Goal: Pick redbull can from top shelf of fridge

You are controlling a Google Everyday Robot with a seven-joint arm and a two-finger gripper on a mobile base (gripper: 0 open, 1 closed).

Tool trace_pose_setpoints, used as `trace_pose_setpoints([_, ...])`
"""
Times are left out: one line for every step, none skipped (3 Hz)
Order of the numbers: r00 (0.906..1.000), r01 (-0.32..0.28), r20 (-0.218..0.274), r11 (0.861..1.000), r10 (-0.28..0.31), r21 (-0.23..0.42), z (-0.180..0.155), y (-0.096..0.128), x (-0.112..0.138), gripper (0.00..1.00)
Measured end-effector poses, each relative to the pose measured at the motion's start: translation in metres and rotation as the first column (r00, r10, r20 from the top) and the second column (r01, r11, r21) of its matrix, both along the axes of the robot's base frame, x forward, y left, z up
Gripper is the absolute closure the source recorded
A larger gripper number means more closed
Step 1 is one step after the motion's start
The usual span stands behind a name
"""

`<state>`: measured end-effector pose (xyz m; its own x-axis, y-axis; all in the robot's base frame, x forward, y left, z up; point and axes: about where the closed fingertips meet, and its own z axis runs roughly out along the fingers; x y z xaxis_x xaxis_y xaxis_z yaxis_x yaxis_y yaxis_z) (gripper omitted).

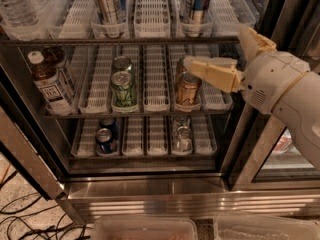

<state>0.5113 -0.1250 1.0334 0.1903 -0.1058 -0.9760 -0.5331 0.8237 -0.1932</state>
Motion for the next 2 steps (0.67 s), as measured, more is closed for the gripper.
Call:
trace_pose_setpoints([1.0, 0.0, 0.0, 1.0, 0.0, 0.0, 0.0, 0.0, 0.0, 0.34])
trace_pose_setpoints([1.0, 0.0, 0.0, 1.0, 0.0, 0.0, 0.0001, 0.0001, 0.0, 0.3])
